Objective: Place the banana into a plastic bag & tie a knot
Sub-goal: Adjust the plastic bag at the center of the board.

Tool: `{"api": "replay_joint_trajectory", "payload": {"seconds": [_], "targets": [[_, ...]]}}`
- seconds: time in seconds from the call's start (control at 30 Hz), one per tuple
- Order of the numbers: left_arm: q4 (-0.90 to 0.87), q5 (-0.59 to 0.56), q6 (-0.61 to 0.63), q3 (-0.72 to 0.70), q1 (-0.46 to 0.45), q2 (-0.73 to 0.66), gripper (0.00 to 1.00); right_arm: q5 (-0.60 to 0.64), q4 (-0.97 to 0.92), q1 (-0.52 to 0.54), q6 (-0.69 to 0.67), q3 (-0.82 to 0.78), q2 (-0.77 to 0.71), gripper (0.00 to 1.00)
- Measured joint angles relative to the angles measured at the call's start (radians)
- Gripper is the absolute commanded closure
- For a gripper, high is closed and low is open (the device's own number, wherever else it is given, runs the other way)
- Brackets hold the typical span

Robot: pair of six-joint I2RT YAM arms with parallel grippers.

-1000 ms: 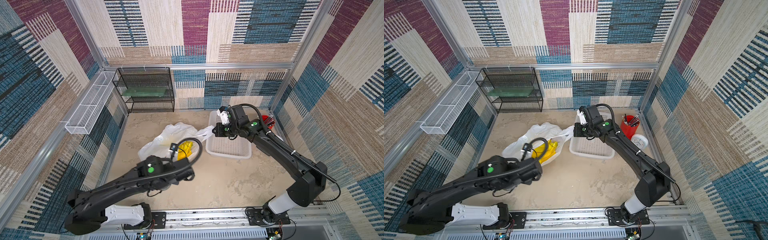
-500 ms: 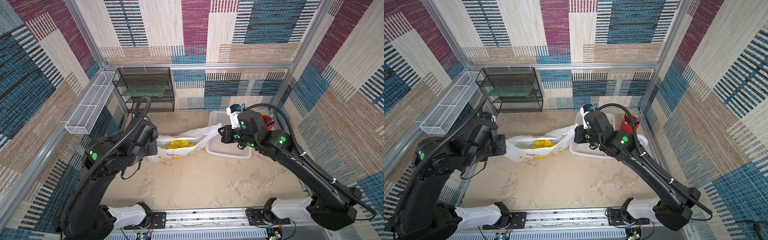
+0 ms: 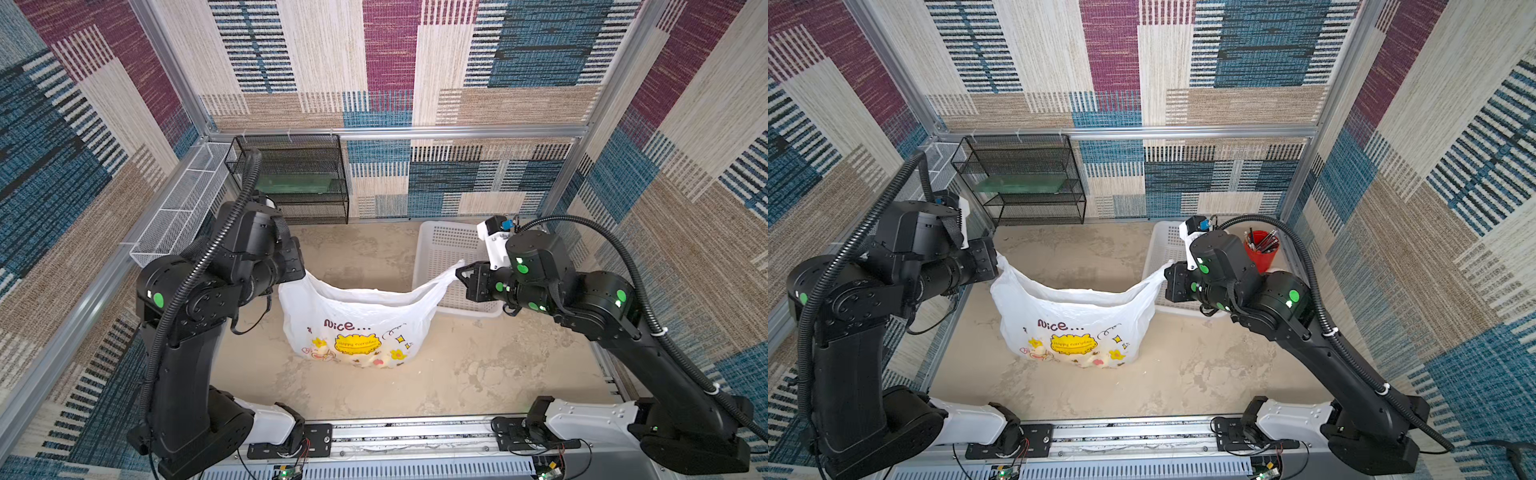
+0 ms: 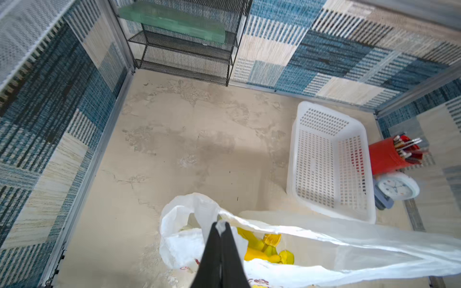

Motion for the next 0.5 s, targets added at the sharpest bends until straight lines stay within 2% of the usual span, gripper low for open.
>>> {"api": "replay_joint_trajectory", "payload": {"seconds": [0.1,0.33,0.4,0.5], "targets": [[0.001,0.083,0.011,-0.046,0.000,0.011,1.00,0.004,-0.013,-0.042,0.005,-0.024,-0.011,1.00],[0.041,0.295,0.038,-0.014,0.001,0.124,1.00,-0.030,-0.029,-0.432,-0.117,0.068,0.068,1.00],[0.052,0.341,0.050,-0.005,0.001,0.155,1.00,-0.068,-0.020,-0.487,-0.156,0.076,0.095,1.00],[0.067,0.396,0.067,-0.005,0.001,0.185,1.00,-0.129,-0.002,-0.512,-0.192,0.057,0.131,1.00]]}}
